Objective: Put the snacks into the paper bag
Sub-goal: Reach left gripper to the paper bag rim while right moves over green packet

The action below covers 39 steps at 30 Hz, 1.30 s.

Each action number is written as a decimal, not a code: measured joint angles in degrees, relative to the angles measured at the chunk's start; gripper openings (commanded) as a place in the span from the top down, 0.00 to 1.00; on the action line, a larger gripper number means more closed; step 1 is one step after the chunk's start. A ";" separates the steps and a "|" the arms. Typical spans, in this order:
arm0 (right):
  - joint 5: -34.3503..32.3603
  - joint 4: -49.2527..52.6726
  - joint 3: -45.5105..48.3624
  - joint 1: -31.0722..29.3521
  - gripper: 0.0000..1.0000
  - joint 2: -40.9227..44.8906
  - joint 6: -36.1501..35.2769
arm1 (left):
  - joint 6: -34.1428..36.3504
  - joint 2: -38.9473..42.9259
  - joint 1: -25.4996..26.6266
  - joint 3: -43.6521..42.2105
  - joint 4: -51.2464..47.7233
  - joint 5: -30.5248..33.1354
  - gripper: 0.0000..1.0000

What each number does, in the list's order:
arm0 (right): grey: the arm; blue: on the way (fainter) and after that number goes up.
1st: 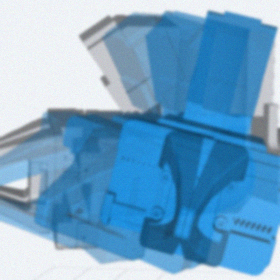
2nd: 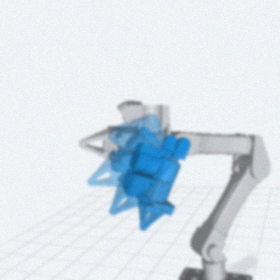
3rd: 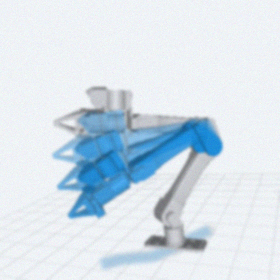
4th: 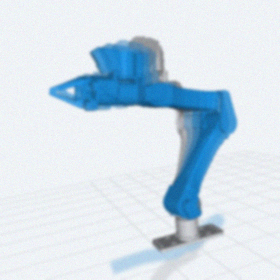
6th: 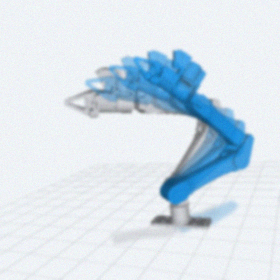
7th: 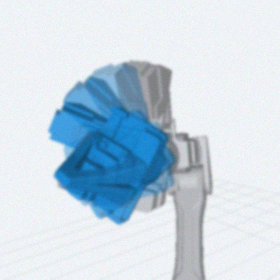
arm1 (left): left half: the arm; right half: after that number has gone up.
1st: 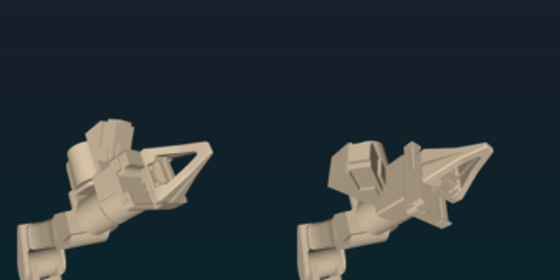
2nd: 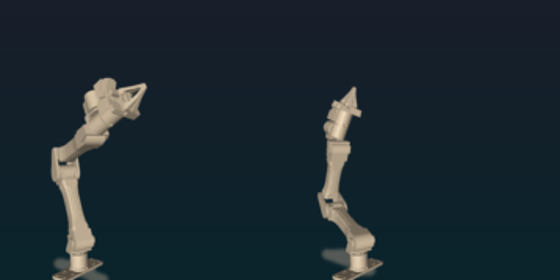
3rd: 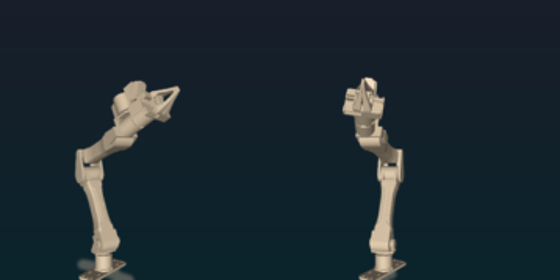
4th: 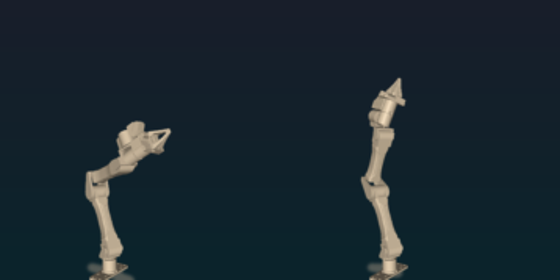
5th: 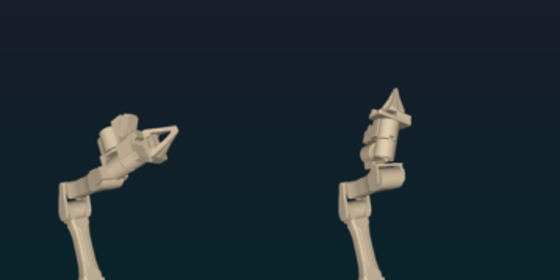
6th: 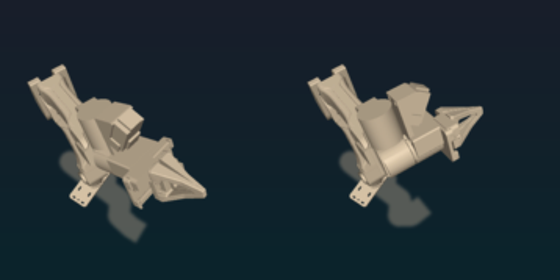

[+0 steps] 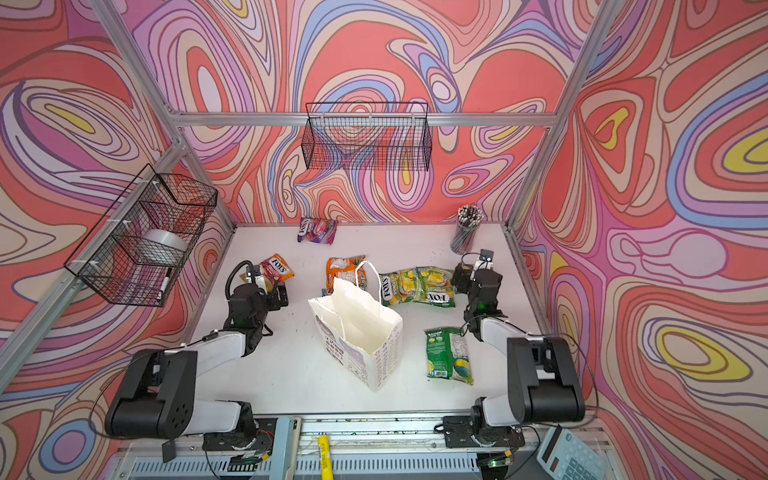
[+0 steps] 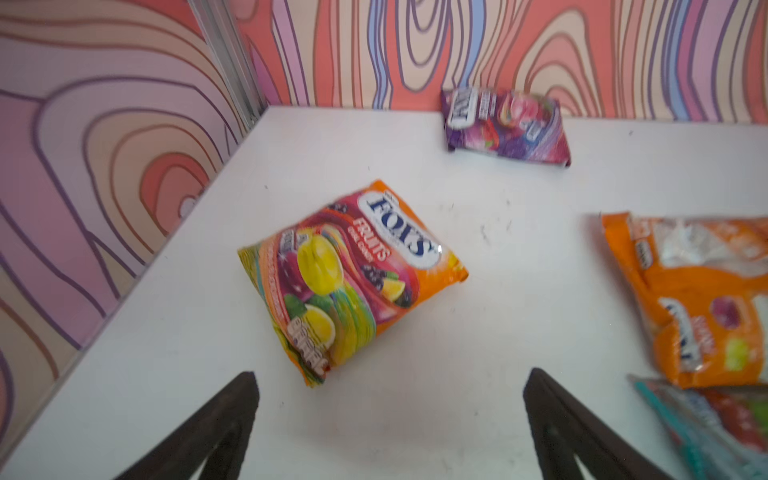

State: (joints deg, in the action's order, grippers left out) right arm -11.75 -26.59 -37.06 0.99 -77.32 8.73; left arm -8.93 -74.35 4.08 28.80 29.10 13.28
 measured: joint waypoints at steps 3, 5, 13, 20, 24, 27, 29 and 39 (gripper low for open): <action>-3.04 9.90 -8.55 0.00 0.02 5.84 5.77 | -10.16 8.39 0.22 7.91 -13.75 4.70 0.00; -5.49 18.99 -14.34 0.00 0.02 6.97 11.39 | -16.63 13.40 0.04 13.84 -24.26 4.90 0.00; -0.68 49.05 -21.05 0.11 0.02 7.89 22.73 | -31.23 23.12 -2.86 28.48 -55.41 -13.77 0.00; 6.49 69.44 -15.76 0.11 0.02 16.59 28.35 | -31.30 19.58 11.23 46.23 -83.03 -18.78 0.03; 9.55 74.51 -9.11 0.11 0.02 19.54 30.03 | -31.80 19.37 21.42 55.74 -92.85 -18.25 0.04; 11.26 76.22 -5.51 0.11 0.02 19.91 30.86 | -32.39 17.53 30.40 61.22 -98.68 -16.37 0.05; 12.13 76.30 -3.82 0.11 0.02 19.89 31.17 | -32.70 15.26 36.00 63.43 -102.12 -14.08 0.05; 17.44 73.20 2.32 0.11 0.02 21.59 32.76 | -20.76 -4.24 37.38 76.28 -108.10 -3.19 0.01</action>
State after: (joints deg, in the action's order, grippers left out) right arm 5.69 46.61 -34.74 1.10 -55.72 41.50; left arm -29.69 -78.59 41.45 105.08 -79.00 10.09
